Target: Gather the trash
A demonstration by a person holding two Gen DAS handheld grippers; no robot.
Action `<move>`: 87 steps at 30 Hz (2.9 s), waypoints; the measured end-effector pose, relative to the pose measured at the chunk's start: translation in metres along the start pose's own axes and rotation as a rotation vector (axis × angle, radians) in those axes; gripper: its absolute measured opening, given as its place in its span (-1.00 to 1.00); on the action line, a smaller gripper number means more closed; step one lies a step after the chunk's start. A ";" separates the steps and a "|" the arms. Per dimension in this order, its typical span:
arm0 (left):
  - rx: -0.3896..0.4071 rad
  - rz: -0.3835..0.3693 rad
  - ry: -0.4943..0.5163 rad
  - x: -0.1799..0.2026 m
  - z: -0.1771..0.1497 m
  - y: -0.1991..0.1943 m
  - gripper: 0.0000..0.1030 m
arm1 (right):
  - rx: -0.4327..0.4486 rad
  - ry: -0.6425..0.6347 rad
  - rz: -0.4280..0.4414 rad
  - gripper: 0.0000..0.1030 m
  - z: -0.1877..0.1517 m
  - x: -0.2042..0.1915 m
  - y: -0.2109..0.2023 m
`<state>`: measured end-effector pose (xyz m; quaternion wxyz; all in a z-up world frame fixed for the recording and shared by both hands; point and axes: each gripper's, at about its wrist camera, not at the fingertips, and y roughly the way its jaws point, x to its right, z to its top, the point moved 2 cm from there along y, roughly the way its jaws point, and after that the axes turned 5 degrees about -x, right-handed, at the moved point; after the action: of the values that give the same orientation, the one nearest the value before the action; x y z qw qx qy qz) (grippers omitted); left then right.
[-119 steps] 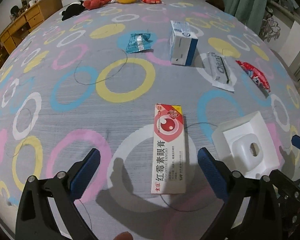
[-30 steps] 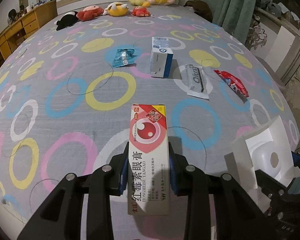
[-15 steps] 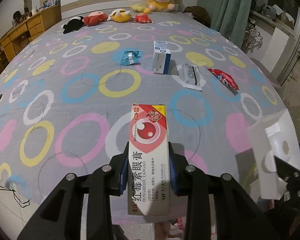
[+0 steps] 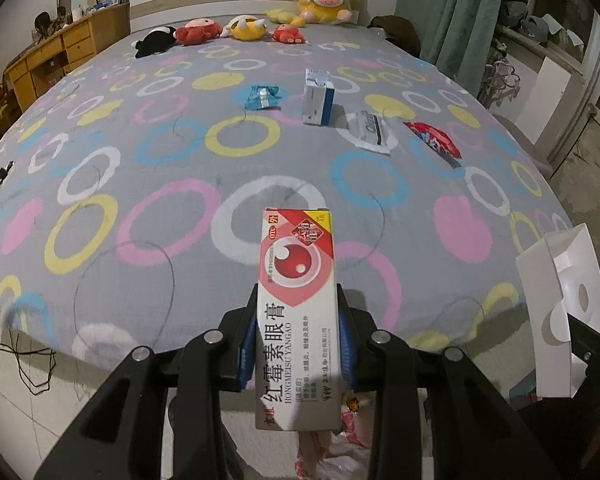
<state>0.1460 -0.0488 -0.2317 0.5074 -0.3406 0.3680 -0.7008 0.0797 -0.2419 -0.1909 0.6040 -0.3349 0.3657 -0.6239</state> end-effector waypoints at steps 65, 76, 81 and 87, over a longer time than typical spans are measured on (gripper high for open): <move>-0.425 0.034 0.218 0.067 -0.188 0.122 -0.36 | -0.337 0.074 0.033 0.38 -0.136 -0.005 0.149; -0.489 0.017 0.218 0.072 -0.202 0.145 -0.36 | -0.399 0.109 0.034 0.39 -0.140 -0.006 0.180; -0.529 0.003 0.217 0.074 -0.207 0.153 -0.30 | -0.434 0.153 0.045 0.41 -0.143 -0.001 0.189; -0.530 -0.023 0.184 0.073 -0.206 0.155 0.32 | -0.469 0.199 0.036 0.62 -0.148 0.009 0.199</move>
<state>0.0235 -0.1175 -0.4596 0.3570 -0.4007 0.5791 -0.6137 0.0538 -0.2436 -0.4377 0.4819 -0.3960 0.5641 -0.5411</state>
